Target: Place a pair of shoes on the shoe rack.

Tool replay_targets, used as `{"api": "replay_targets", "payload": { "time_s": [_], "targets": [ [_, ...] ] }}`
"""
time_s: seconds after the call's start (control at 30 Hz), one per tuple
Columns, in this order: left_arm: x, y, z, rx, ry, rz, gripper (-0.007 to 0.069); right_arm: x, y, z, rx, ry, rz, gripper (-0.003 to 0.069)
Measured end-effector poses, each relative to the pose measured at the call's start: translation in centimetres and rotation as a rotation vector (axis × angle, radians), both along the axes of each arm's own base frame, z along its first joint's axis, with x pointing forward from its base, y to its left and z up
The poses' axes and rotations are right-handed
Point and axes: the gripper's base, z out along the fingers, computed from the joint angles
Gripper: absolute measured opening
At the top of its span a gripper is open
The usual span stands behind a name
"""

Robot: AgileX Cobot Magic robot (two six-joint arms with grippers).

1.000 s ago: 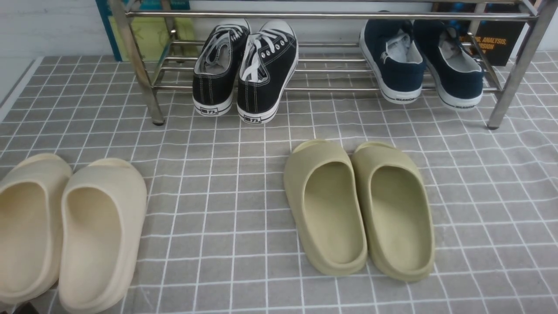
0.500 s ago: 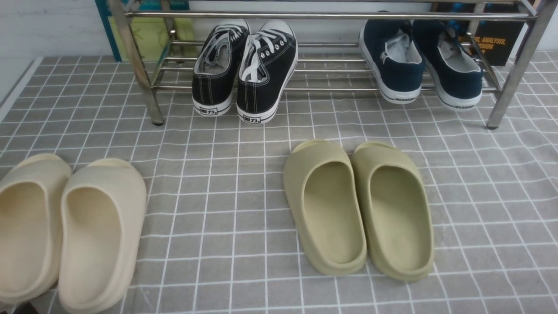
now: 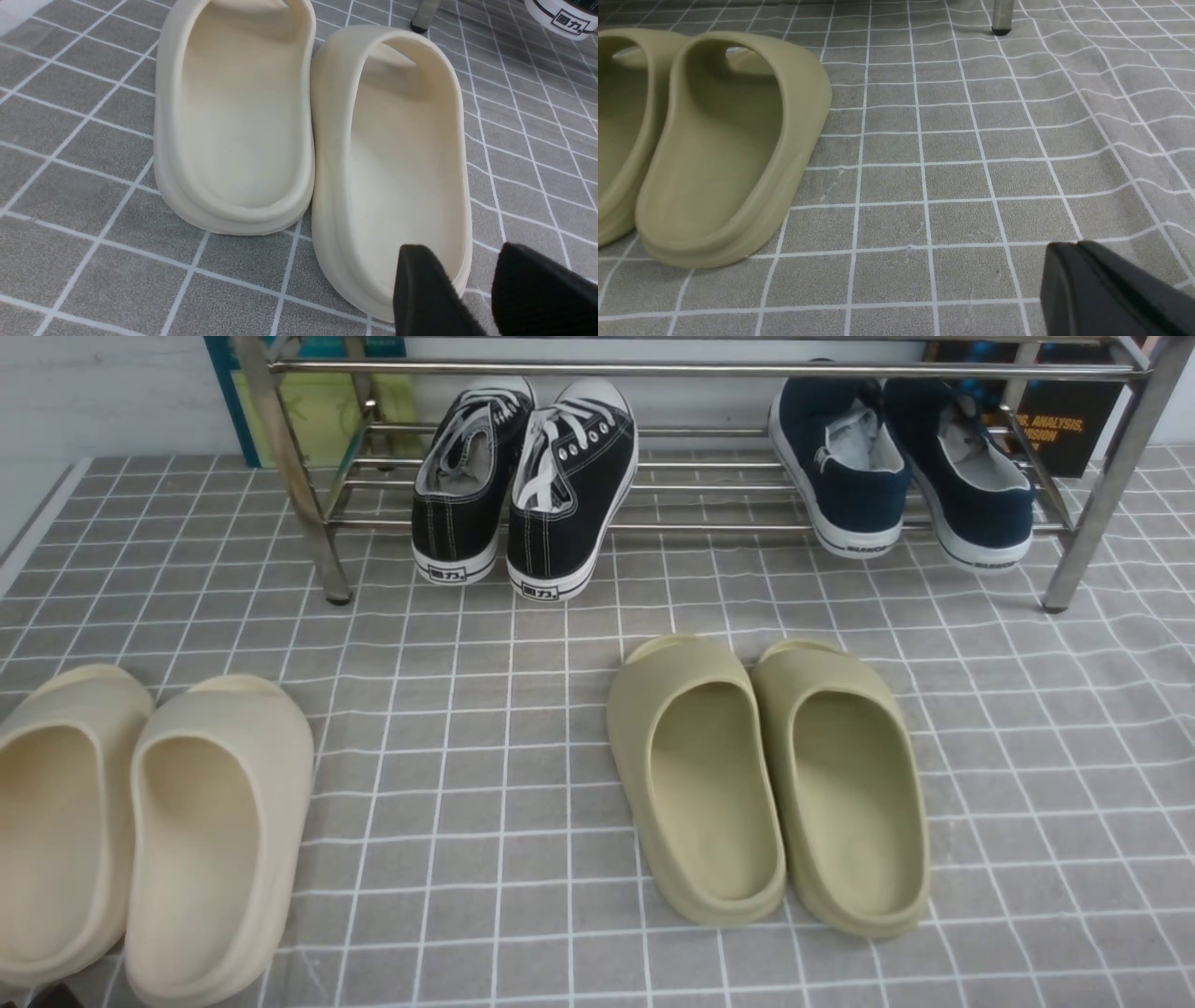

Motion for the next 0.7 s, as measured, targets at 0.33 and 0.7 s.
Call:
{"api": "replay_targets", "payload": {
  "time_s": [0.33, 0.7],
  "targets": [
    [0.00, 0.00, 0.00, 0.000, 0.000, 0.000, 0.0239, 0.00, 0.00, -0.01, 0.000, 0.001, 0.000, 0.0005],
    [0.00, 0.00, 0.00, 0.000, 0.000, 0.000, 0.0239, 0.00, 0.00, -0.01, -0.007, 0.001, 0.002, 0.0012]
  ]
}}
